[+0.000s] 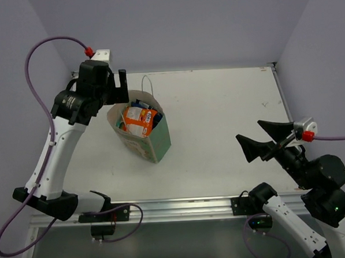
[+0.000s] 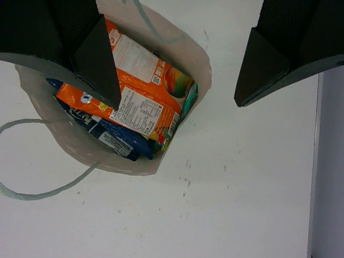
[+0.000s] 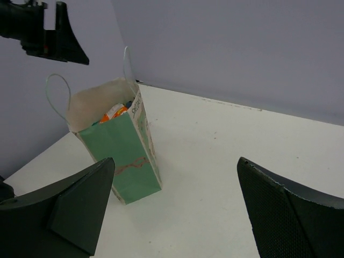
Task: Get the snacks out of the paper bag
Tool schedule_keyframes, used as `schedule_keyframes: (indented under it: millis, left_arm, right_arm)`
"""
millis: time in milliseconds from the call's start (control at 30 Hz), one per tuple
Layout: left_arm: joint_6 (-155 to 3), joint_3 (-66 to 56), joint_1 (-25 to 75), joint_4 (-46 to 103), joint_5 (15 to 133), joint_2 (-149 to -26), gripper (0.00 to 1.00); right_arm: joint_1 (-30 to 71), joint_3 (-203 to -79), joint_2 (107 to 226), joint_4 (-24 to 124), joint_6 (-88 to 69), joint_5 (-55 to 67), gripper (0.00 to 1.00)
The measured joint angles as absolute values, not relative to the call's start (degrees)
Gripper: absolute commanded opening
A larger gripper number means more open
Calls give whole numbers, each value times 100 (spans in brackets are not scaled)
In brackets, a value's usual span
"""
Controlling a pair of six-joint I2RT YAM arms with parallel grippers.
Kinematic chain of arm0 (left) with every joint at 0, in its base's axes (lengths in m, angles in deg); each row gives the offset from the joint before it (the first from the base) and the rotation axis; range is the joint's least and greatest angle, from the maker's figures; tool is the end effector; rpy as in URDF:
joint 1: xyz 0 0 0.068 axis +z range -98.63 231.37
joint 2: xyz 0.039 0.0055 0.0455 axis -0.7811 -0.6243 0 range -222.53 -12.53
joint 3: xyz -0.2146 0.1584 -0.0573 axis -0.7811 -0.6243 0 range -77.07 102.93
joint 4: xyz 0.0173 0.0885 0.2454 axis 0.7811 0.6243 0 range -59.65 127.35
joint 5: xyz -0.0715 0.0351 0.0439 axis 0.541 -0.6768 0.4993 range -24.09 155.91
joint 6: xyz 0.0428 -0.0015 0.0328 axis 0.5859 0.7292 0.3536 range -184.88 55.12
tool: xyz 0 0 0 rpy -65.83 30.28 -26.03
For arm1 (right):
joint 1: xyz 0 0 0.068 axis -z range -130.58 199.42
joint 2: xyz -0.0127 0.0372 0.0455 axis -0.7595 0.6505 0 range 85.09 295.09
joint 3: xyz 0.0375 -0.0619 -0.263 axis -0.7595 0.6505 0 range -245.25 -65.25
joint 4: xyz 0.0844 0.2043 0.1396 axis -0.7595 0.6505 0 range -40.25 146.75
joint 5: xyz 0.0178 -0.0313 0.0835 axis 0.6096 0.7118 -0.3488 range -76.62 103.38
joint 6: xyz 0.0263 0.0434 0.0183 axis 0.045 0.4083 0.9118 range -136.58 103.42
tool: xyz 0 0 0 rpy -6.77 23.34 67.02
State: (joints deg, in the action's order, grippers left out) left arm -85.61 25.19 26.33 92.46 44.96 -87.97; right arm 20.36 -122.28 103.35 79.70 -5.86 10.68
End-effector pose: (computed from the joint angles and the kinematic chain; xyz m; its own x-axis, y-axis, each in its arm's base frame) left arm 0.2162 -0.0869 0.4712 -0.5358 -0.1145 -0.8366 -0.0630 0.9934 -0.0957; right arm 0.0263 0.0166 0.4132 0.0338 0.2314 -0.9723 -0.5415 0.8219 0.1767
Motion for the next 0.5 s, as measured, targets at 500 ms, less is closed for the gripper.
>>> schedule_keyframes:
  millis: [500]
  left_arm:
    - [-6782, 1737, 3415, 8352, 6256, -9934, 57]
  right_arm:
    - [1722, -12523, 11061, 8162, -787, 255, 99]
